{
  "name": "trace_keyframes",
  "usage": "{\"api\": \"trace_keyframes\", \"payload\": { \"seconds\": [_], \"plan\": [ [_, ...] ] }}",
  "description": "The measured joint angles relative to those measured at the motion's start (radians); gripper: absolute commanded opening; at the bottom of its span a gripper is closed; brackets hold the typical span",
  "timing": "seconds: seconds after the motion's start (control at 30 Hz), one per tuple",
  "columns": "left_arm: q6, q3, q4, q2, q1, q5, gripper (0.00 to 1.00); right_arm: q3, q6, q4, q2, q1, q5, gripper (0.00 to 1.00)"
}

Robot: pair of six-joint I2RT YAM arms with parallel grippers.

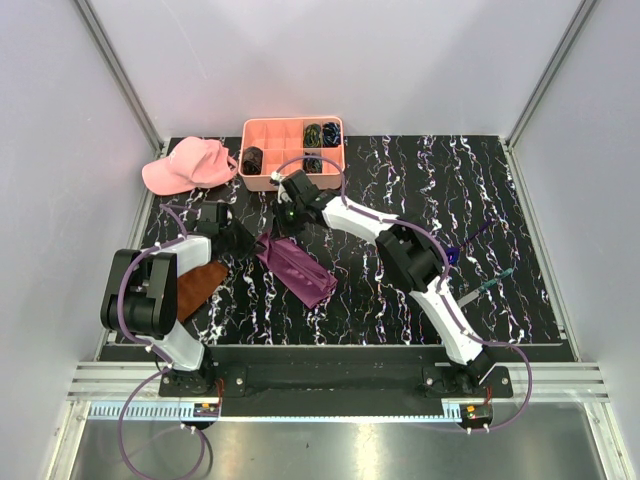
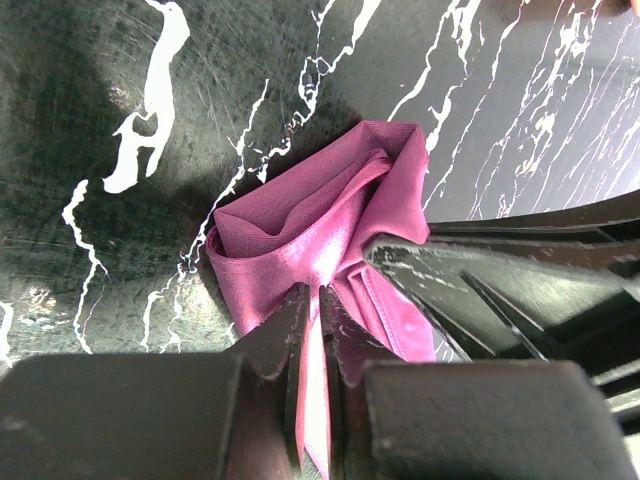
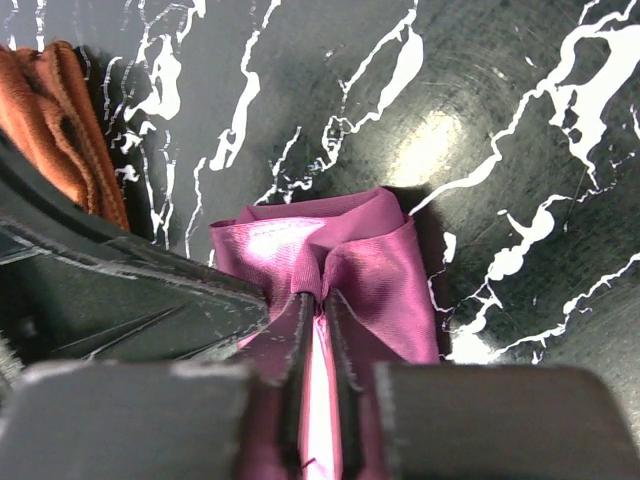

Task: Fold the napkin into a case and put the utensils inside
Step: Grasp the top corner of the smaller rectangle folded napkin at the center of the board.

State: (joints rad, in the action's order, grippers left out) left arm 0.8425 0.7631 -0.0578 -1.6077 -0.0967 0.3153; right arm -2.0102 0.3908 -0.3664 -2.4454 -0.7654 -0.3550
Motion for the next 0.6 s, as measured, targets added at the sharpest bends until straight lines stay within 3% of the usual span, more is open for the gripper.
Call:
{"api": "trace_keyframes", "payload": {
  "seconds": [0.3,0.33,0.37,0.6],
  "plan": [
    [-0.023,-0.001,-0.037,0.053,0.0,-0.021,0.18,0.0,0.004,0.0,-0.007,0.0,0.007,0.0],
    [-0.026,-0.001,-0.04,0.066,0.0,-0.024,0.17,-0.001,0.004,0.0,-0.007,0.0,0.007,0.16],
    [-0.028,-0.001,-0.04,0.077,0.0,-0.027,0.16,-0.001,0.004,0.0,-0.007,0.0,0.007,0.22],
    [-0.03,-0.001,-0.052,0.082,0.0,-0.034,0.13,-0.001,0.011,0.0,-0.007,0.0,0.018,0.36]
  ]
}}
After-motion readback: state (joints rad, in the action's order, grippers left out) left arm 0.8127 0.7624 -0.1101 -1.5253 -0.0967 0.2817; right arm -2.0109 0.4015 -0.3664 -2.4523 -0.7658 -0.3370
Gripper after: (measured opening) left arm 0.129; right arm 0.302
